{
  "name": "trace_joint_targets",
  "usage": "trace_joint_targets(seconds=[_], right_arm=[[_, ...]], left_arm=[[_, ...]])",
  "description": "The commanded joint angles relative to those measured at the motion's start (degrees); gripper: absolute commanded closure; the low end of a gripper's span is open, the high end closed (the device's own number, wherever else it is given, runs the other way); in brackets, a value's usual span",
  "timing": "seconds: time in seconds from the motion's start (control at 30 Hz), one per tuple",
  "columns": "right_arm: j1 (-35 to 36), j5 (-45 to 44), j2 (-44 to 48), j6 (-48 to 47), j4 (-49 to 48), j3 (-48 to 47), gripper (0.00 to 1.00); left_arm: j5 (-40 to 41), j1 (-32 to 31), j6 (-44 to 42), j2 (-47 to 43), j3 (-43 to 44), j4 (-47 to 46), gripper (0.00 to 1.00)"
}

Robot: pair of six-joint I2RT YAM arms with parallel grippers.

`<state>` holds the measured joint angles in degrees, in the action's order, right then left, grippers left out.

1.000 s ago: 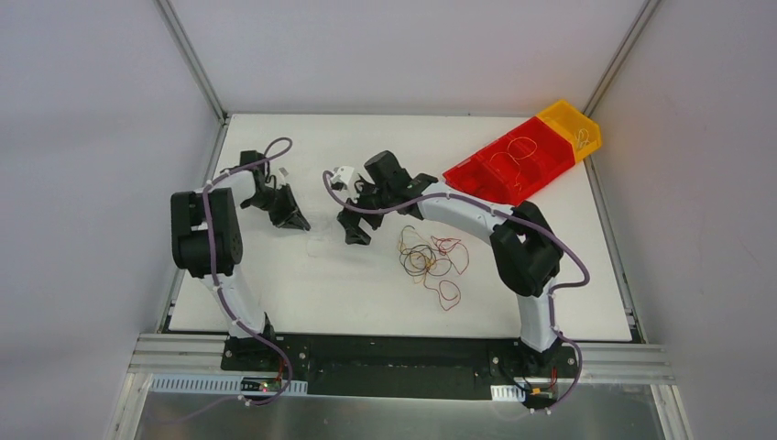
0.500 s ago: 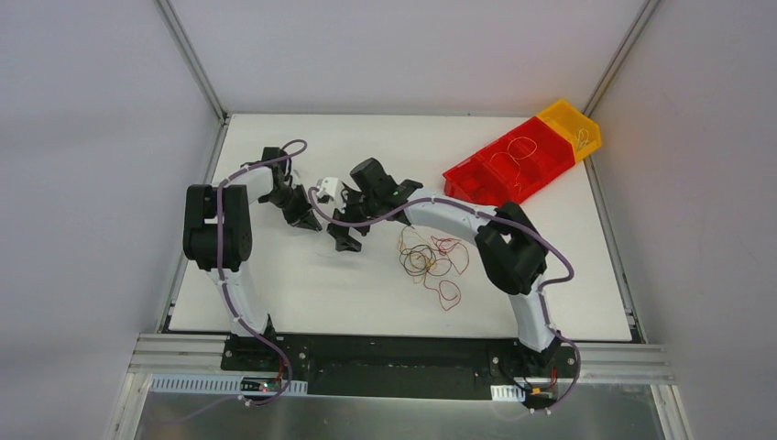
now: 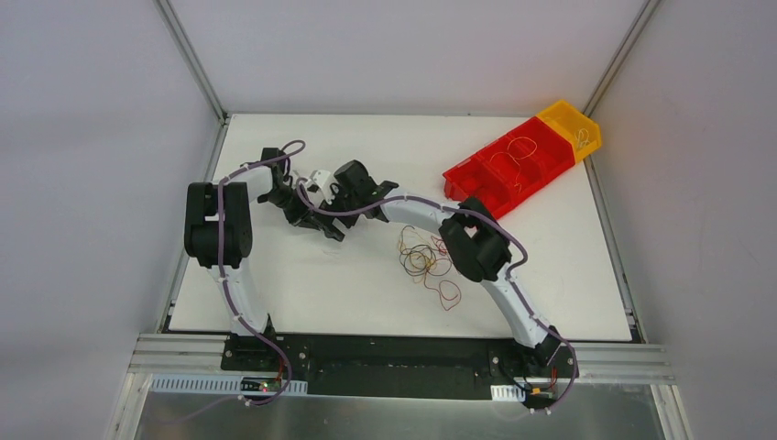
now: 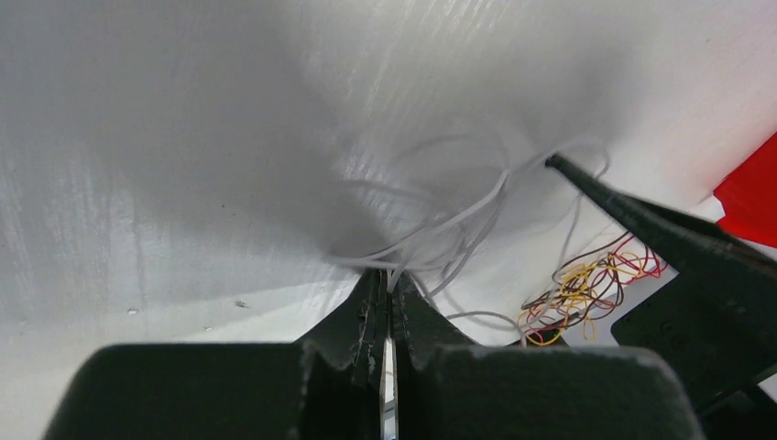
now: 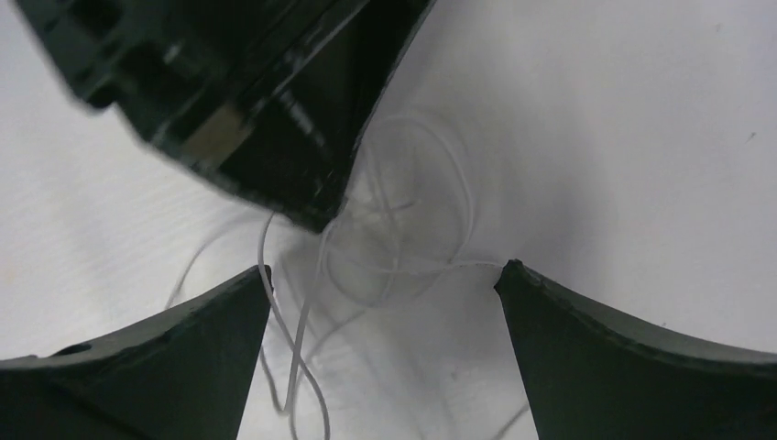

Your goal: Untangle the cables

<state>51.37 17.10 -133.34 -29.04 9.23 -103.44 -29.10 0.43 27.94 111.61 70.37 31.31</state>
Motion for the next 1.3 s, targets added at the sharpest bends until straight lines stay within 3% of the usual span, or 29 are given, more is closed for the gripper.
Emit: trace_joint_targets(seconds=[0.0,0.17,0.27,0.33,0.43,0.5,0.63,0.73,0.77,0.8,0.83,0.9,1.03,1.17,1.27], right_arm=[[1.05,-6.82,-5.74,2.74,4.85,-9.67,0.03],[2.26,-6.43,-11.49,-0.5,21.74,-20.9,0.26],[2.07,-4.28,-9.64,-1.2,26.05,-18.27,0.39],[1.87,-2.48,-6.62,-1.81,25.73,-11.96,0.59],[1.8,-1.59,-3.42,-3.24,25.43,-5.87,0.78],[1.54,-1.67,-1.6,-3.93,25.11,-3.12,1.0],[0.12,-1.17,4.15,-1.95,21.76,0.66,1.0],[-1.54,-0.68,10.83,1.11,15.36,4.84,1.0],[-2.08,-0.01,12.95,2.16,13.11,5.73,1.0],[-2.73,1.06,14.74,3.08,12.16,6.08,1.0],[-3.34,2.27,16.46,4.09,11.61,6.14,1.0],[-4.46,3.81,19.36,6.31,11.0,5.31,1.0],[-7.12,7.24,23.88,13.25,11.54,2.07,1.0],[-9.19,11.89,26.49,22.6,12.99,-1.41,1.0],[-11.34,13.87,27.98,27.02,15.05,-3.85,1.0]], left_arm=[[1.04,-0.23,0.33,1.98,-1.62,-1.6,1.0],[-0.77,-0.16,0.33,0.26,-3.31,-2.61,1.0],[0.0,-0.2,0.13,-1.08,-4.19,-2.72,1.0],[0.09,0.15,0.16,-2.29,-4.8,-3.19,1.0],[-0.27,1.06,0.27,-4.02,-5.44,-3.79,1.0],[-0.54,1.73,0.01,-5.33,-5.85,-3.93,1.0],[-3.17,3.03,0.09,-8.99,-7.58,-5.05,0.98],[-5.55,4.33,-0.17,-13.55,-9.06,-6.78,0.78],[-6.22,4.66,-0.75,-15.34,-9.23,-7.21,0.71],[-6.72,4.94,-1.51,-17.05,-9.23,-7.3,0.57],[-6.76,5.68,-2.17,-19.35,-9.25,-7.31,0.37],[-6.24,7.57,-3.78,-24.33,-9.25,-7.64,0.16],[-13.58,9.83,-10.43,-35.17,-7.05,-10.02,0.1],[-22.75,9.38,-16.02,-45.36,-9.91,-23.89,0.07],[-21.3,6.73,-20.98,-49.85,-11.79,-30.47,0.05]])
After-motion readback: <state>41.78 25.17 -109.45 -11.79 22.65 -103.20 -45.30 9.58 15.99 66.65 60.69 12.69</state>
